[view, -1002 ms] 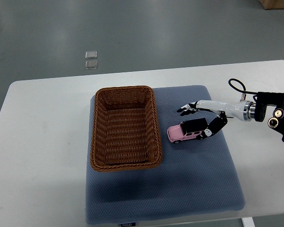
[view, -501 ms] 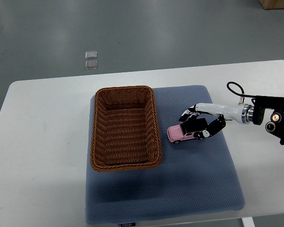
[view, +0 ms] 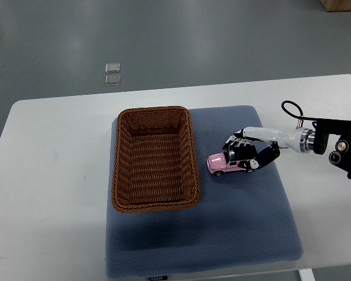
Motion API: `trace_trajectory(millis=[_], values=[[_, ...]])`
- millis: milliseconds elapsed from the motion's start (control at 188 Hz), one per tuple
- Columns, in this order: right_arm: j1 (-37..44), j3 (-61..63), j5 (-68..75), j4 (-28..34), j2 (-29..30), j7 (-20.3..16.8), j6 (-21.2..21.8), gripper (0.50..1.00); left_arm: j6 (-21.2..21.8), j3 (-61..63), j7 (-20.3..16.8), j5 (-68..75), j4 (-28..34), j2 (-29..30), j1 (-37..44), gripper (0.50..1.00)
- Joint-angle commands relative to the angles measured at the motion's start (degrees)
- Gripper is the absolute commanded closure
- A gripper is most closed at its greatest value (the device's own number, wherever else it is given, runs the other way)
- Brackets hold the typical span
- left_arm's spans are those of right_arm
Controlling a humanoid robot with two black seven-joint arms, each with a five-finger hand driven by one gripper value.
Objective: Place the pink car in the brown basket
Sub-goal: 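Close the right hand fingers around the pink car's body, then lift the pink car and carry it over the brown basket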
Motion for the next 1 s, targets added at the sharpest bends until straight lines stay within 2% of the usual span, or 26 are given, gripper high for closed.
trace_trajectory(millis=[0, 240, 347, 768, 997], values=[[0.1, 0.1, 0.1, 0.2, -0.2, 0.1, 0.0, 1.000, 0.0, 0.0, 0.0, 0.0, 0.0, 0.0, 0.0, 0.500], [0.4, 0.8, 0.2, 0.4, -0.5, 0.6, 0.0, 1.000, 0.0, 0.0, 0.0, 0.0, 0.0, 0.0, 0.0, 0.500], [2.4, 0.8, 0.4, 0.4, -0.6, 2.2, 0.0, 1.000, 0.0, 0.0, 0.0, 0.0, 0.0, 0.0, 0.0, 0.500], [11.0, 1.3, 1.2, -0.2, 0.6, 1.8, 0.0, 1.000, 0.0, 0.0, -0.1, 0.0, 0.0, 0.0, 0.0, 0.500], [15.2, 1.1, 1.0, -0.4, 8.4, 0.0, 0.8, 1.000, 0.0, -0.1, 0.0, 0.0, 0.0, 0.0, 0.0, 0.500]])
